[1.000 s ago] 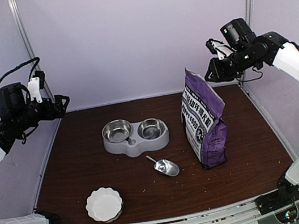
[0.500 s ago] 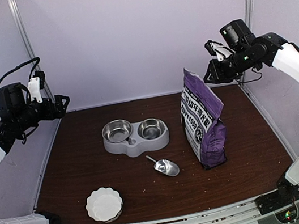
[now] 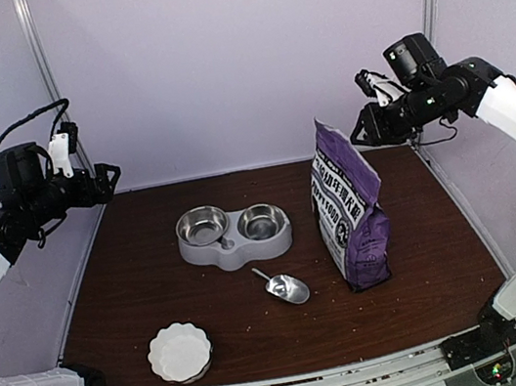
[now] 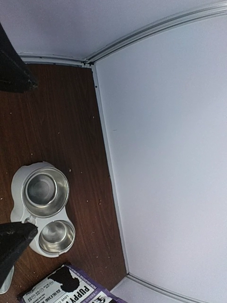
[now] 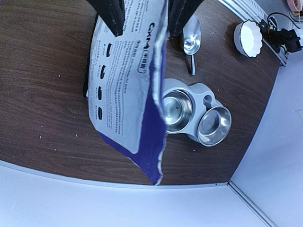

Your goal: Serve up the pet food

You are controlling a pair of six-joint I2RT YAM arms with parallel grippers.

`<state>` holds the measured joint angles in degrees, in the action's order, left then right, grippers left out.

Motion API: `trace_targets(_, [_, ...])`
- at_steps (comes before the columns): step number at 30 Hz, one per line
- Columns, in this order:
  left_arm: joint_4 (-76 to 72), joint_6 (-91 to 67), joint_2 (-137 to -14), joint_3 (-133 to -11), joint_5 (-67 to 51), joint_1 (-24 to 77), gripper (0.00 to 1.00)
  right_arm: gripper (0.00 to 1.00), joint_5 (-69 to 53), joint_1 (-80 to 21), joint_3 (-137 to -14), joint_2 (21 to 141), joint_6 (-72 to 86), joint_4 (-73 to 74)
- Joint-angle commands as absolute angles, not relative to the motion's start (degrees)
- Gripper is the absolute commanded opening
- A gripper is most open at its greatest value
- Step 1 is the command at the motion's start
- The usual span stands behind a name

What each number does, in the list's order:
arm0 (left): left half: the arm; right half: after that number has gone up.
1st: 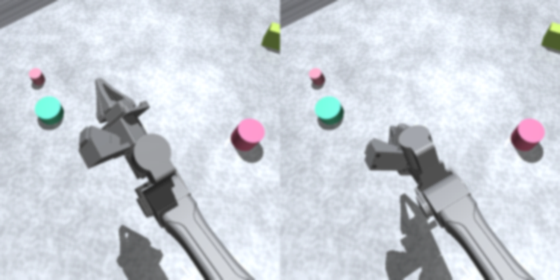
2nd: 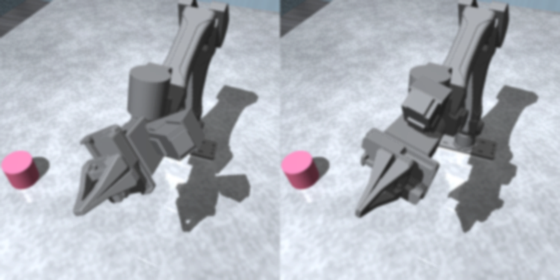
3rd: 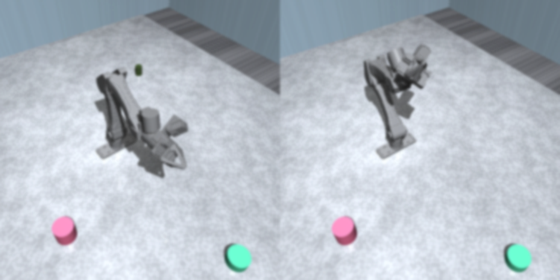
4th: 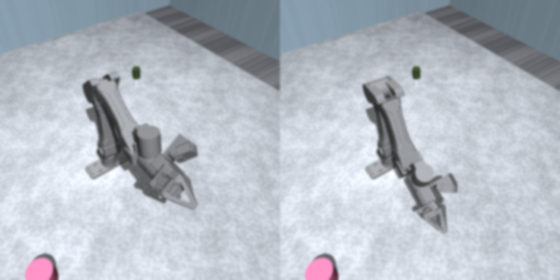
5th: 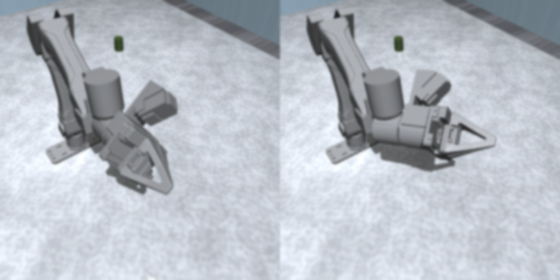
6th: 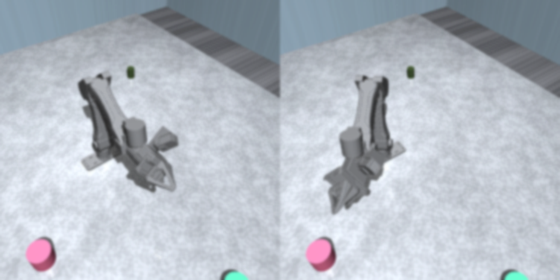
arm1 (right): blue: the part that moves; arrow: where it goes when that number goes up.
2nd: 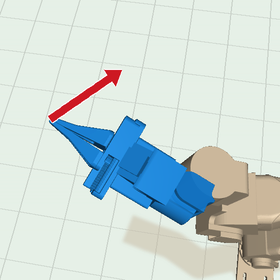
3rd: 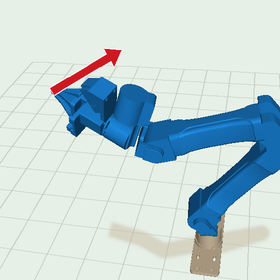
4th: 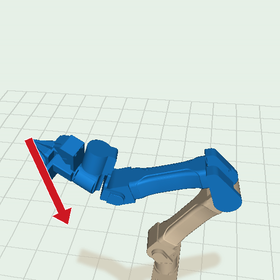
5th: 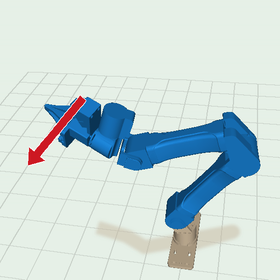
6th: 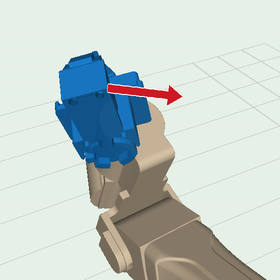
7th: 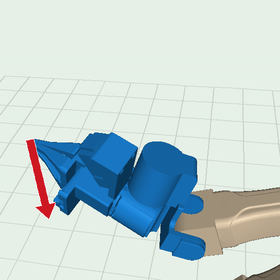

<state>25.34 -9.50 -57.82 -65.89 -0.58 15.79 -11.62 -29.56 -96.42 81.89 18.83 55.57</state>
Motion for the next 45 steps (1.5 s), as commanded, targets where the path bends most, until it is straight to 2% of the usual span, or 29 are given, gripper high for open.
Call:
trace_targets(1, [23.1,-9.1,-57.7,-65.5,-1.5,15.5,0.98,0.32,-12.1,-30.2,-97.1,79.1,20.0,55.1])
trace_targets(6, [23.1,-9.2,-57.8,-65.5,-1.6,15.5,0.98,0.33,-12.0,-30.6,-96.5,78.9,20.1,54.9])
trace_targets(12, [23.1,-9.2,-57.7,-65.5,-1.6,15.5,0.98,0.26,-8.9,-30.6,-96.2,79.2,20.0,55.2])
trace_targets(19, [23.1,-9.3,-57.7,-65.5,-1.6,15.5,0.98,0.22,-7.5,-30.6,-96.2,80.4,19.8,56.2])
trace_targets(45, [23.1,-9.3,-57.8,-65.5,-1.7,15.4,0.98,0.2,-6.2,-30.6,-95.1,81.0,19.8,56.7])
